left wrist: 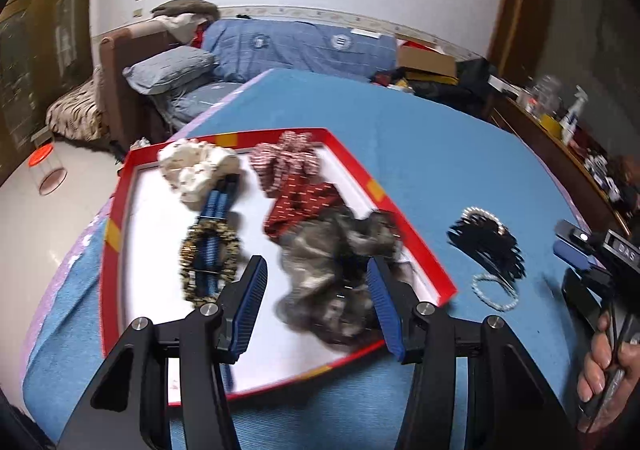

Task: Organize jewelry
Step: 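Grasp the black claw hair clip with the right gripper while the left gripper moves to the pearl bracelets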

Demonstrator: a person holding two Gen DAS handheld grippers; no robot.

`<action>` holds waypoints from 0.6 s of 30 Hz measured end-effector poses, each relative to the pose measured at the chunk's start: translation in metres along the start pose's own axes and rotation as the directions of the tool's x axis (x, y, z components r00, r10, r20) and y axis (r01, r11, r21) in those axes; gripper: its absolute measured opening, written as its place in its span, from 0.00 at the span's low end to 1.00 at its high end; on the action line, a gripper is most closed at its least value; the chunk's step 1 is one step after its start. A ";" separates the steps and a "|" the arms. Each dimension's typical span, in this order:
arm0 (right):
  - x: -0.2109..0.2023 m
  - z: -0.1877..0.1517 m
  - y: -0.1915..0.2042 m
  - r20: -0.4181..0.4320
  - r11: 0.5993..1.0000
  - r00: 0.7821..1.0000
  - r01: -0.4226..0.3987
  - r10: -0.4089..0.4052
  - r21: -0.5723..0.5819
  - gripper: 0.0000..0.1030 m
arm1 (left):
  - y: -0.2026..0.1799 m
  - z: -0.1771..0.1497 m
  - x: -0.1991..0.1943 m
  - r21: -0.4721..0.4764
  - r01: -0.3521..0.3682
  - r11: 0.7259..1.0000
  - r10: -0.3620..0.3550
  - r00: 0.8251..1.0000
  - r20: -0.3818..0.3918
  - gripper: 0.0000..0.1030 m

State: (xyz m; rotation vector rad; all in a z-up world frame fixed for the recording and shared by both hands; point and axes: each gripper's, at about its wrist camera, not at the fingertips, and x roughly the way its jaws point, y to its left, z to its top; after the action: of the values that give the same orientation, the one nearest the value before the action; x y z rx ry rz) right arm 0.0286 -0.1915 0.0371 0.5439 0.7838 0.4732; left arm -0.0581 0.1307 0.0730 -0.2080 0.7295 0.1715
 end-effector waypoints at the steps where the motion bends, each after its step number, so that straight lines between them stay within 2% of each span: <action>1: 0.001 0.000 0.001 -0.009 1.000 1.000 -0.009 0.009 -0.002 0.50 | -0.003 -0.001 0.000 0.007 0.003 1.000 -0.003 1.000 -0.001 0.49; 2: 0.002 -0.001 0.002 -0.016 1.000 1.000 -0.016 0.015 -0.005 0.50 | -0.007 -0.001 0.000 0.015 0.007 1.000 -0.007 1.000 -0.001 0.49; 6: 0.010 -0.005 0.011 -0.048 0.999 0.998 -0.029 0.027 -0.038 0.66 | -0.019 -0.004 0.001 0.046 0.020 0.999 -0.020 1.000 -0.010 0.49; 9: 0.024 -0.004 0.024 -0.091 0.992 0.996 -0.007 -0.005 -0.127 0.67 | -0.027 -0.008 0.002 0.061 0.038 0.997 -0.037 0.999 -0.020 0.49; 12: 0.045 -0.001 0.037 -0.133 0.969 0.988 0.046 -0.080 -0.242 0.70 | -0.033 -0.010 0.004 0.075 0.057 0.996 -0.055 0.998 -0.031 0.49; 18: 0.087 -0.006 0.051 -0.223 0.922 0.965 0.044 -0.139 -0.386 0.71 | -0.041 -0.013 0.007 0.112 0.094 0.989 -0.090 0.995 -0.047 0.49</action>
State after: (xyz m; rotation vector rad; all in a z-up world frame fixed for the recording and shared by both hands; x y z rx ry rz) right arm 0.0677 -0.1003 0.0187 0.0858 0.9243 0.5956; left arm -0.0520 0.0884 0.0640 -0.1364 0.7674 0.0375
